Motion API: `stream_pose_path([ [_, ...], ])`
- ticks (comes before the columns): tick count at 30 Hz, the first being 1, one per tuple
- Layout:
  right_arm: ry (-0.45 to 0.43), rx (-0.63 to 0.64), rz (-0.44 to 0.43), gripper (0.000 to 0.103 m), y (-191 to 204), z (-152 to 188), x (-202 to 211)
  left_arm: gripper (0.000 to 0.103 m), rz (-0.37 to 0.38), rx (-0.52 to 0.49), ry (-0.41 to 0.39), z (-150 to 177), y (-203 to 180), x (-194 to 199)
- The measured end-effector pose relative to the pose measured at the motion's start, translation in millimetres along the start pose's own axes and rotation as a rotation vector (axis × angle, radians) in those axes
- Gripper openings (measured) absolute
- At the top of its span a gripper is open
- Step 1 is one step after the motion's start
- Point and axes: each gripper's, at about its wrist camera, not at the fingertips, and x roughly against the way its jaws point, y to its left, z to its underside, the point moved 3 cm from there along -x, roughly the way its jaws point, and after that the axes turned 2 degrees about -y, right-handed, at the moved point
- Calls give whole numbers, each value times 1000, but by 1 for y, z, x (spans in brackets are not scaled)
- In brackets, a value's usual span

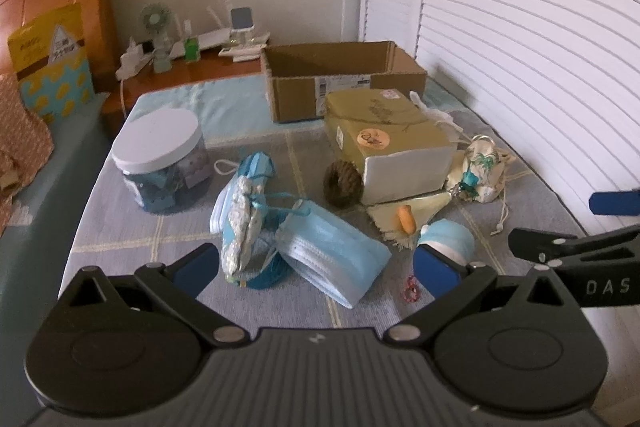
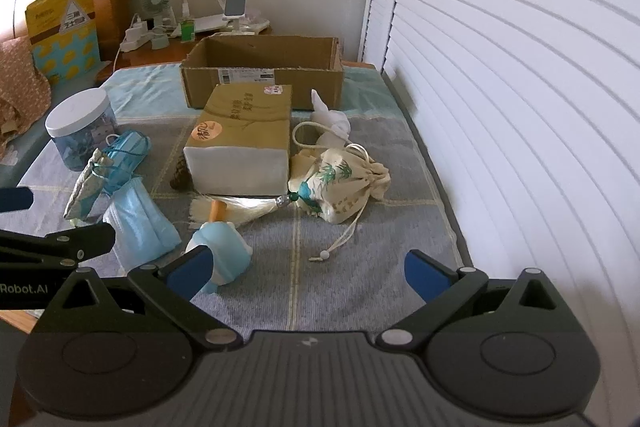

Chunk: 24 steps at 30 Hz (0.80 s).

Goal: Organize soft objects

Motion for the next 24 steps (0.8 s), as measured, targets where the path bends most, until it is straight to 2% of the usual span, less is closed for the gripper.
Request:
stream_pose_path([
  [5, -6, 23, -16, 103, 2, 1, -4, 102, 50, -22, 7, 4, 4, -7],
  [24, 21, 55, -81, 103, -1, 11, -32, 102, 182, -204, 31, 26, -5, -34],
])
